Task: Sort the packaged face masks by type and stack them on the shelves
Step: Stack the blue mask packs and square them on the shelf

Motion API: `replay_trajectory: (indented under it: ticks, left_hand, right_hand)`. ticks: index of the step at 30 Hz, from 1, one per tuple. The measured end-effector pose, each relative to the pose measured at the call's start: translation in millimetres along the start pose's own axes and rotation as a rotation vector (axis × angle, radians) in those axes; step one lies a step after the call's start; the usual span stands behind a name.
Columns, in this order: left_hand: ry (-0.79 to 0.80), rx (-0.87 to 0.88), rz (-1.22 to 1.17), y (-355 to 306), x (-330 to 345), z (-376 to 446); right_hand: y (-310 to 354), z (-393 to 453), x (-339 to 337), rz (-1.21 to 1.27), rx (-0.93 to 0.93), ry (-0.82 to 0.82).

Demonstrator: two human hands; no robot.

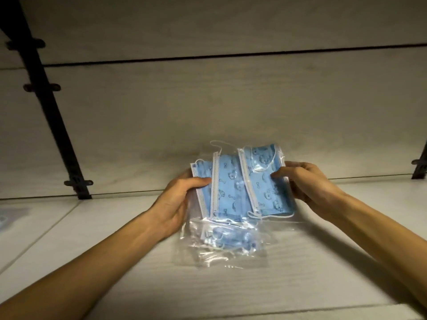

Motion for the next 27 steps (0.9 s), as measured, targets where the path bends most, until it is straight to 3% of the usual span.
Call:
replay_trajectory:
  ticks: [8,13,16,23,27]
  left_hand:
    - [0.019,0.047,0.072,8,2,-6]
    - [0.016,0.002,-0.073,7,-2,-6]
    - [-0.034,0.016,-0.028,6,-5,-6]
    - [-0.119,0.081,0.063,6,-2,-7]
    - [-0.121,0.078,0.094,8,1,-7]
  right_hand:
    - [-11,-2,-3,0.072,0.171,0.11]
    - [-8,0,-11,-0.077,0.17,0.046]
    - [-6,-1,-15,-0.032,0.178,0.033]
    - [-4,-10,1,-0.062,0.173,0.294]
    - [-4,-17,9,-0.131,0.19,0.314]
Point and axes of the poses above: each hand's wrist, its own z-axis towards the middle knuckle, its own x-axis out of the palm, y = z × x, the point moved 3 cm from there along z, towards the middle knuckle
